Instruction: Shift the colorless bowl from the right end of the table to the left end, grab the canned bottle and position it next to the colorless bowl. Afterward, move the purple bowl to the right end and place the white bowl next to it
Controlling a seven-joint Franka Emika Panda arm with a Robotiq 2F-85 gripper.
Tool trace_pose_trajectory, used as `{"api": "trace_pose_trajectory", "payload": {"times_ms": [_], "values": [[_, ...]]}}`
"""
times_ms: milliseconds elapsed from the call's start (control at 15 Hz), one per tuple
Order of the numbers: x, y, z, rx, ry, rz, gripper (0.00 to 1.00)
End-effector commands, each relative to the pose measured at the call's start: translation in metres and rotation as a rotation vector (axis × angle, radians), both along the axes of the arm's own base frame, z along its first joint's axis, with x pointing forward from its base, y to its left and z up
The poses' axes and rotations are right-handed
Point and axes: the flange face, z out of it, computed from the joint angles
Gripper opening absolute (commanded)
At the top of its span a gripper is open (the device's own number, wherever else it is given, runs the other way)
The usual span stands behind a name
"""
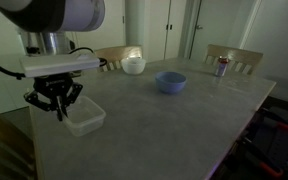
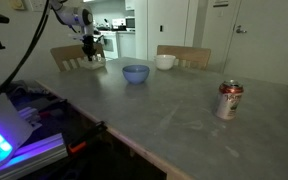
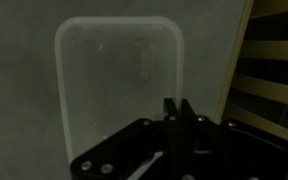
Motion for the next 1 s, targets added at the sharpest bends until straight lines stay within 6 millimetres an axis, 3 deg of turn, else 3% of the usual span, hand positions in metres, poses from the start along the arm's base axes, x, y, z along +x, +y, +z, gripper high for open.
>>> {"api": "trace_pose_trajectory", "payload": {"times_ms": [0,333,400,667,933], "values": [[0.008,0.004,-0.009,-0.034,-0.006,-0.026,0.02],[0.012,0.001,-0.014,-0.057,-0.001,-0.065,0.02],[0.013,0.0,-0.013,-0.06,0.003,-0.068,0.27],[0.016,-0.003,-0.006,-0.06,0.013,-0.053,0.54],[0.025,-0.005,0.02,-0.037,0.007,-0.013,0.82]]}}
